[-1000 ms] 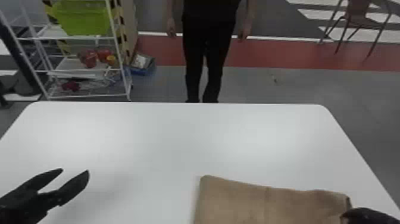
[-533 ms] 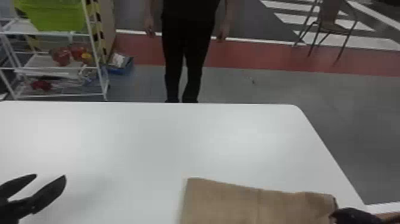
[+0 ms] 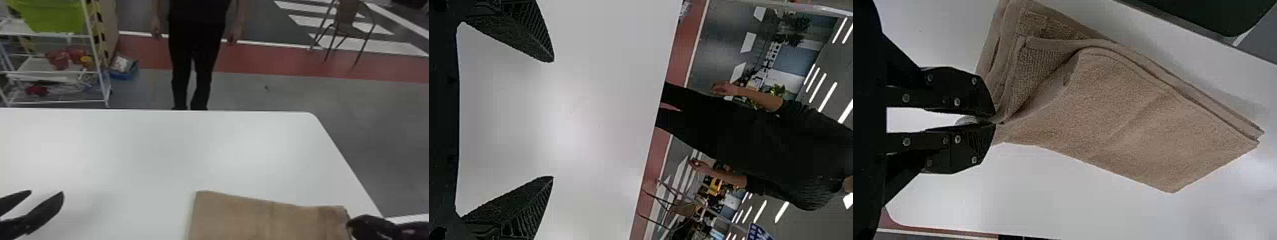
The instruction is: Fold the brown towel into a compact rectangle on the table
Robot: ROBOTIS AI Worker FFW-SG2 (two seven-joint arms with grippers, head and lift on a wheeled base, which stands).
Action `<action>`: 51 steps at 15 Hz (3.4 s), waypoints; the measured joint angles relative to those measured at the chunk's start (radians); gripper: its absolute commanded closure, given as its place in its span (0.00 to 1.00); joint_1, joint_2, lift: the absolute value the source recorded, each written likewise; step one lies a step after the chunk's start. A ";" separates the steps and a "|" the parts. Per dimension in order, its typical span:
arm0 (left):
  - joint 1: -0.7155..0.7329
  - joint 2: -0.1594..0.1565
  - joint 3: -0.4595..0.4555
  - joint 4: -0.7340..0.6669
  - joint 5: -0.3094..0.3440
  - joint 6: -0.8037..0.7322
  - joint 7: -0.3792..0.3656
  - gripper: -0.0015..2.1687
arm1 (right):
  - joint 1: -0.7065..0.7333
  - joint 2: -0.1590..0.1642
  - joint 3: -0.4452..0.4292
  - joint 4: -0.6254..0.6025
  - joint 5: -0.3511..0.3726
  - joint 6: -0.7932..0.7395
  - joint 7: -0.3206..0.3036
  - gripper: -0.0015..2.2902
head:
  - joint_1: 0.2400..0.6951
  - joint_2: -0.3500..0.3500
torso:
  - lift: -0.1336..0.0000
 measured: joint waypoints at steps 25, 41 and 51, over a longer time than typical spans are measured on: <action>-0.056 0.000 0.016 0.095 -0.035 -0.074 -0.029 0.02 | -0.090 0.115 0.008 -0.290 -0.821 2.022 0.073 0.06 | 1.00 0.15 | 0.08; -0.056 0.000 0.035 0.101 -0.038 -0.090 -0.038 0.02 | -0.149 0.122 0.124 -0.257 -0.757 1.998 0.075 0.71 | 1.00 0.26 | 0.08; -0.049 0.000 0.037 0.101 -0.008 -0.234 0.054 0.02 | -0.236 0.196 0.080 -0.453 -0.914 2.131 0.071 0.72 | 1.00 0.46 | 0.08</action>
